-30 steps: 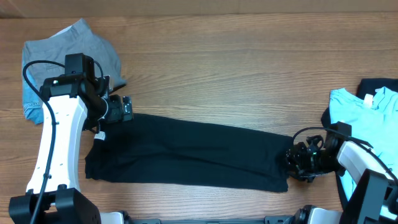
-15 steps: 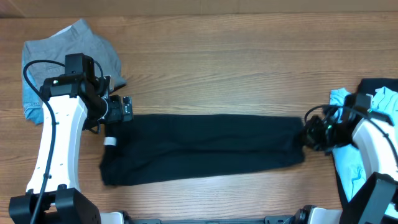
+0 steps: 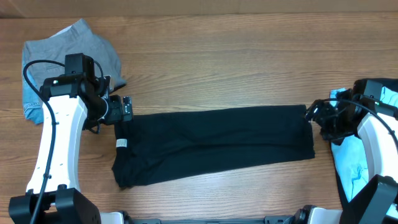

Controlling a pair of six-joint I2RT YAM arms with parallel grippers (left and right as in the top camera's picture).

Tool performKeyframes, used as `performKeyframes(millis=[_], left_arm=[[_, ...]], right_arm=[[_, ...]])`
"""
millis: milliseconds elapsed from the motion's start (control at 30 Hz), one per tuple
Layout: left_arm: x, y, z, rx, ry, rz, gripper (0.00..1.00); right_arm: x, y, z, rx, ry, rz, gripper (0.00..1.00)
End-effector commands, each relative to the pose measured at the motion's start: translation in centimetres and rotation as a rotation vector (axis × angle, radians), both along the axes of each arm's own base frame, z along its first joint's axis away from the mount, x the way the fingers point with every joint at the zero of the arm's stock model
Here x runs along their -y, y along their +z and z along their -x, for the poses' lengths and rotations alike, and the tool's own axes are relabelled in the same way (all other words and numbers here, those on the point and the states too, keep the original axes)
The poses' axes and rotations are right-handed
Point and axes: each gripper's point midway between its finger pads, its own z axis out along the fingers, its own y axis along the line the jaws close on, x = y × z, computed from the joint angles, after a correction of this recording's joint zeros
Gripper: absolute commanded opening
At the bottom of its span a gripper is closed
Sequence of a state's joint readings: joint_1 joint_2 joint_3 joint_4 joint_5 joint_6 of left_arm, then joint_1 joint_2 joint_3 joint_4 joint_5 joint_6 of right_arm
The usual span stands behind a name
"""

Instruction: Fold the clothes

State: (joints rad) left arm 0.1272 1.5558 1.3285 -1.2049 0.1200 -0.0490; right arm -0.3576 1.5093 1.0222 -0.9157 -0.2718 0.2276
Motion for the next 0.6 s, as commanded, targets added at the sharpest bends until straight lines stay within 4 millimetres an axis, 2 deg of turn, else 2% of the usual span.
performKeyframes(millis=[0,100,133,300,467,567], left_arm=[[-0.3,0.6,-0.5,0.024,-0.01,-0.002,1.0],[-0.3,0.6,-0.5,0.024,-0.01,-0.002,1.0],[-0.3,0.6,-0.6,0.025,-0.01,-0.002,1.0],[-0.3,0.6,-0.6,0.029,-0.017,-0.003,1.0],[-0.3,0.6,-0.6,0.028,-0.018,-0.004,1.0],[-0.3,0.6,-0.6,0.029,-0.018,-0.004,1.0]], right_arm=[[1.1,0.0,-0.7,0.009,-0.013,0.056,0.8],[0.9,-1.6,-0.1,-0.054,-0.01,0.034,0.74],[1.0,-3.0,0.2,-0.105,-0.009,0.027,0.7],[1.1,-6.2,-0.2,-0.154,0.042,0.017,0.67],[1.9,-7.9,-0.4,-0.175,0.062,0.052,0.68],[1.2,-8.5,-0.5,-0.171,0.103,0.018,0.65]])
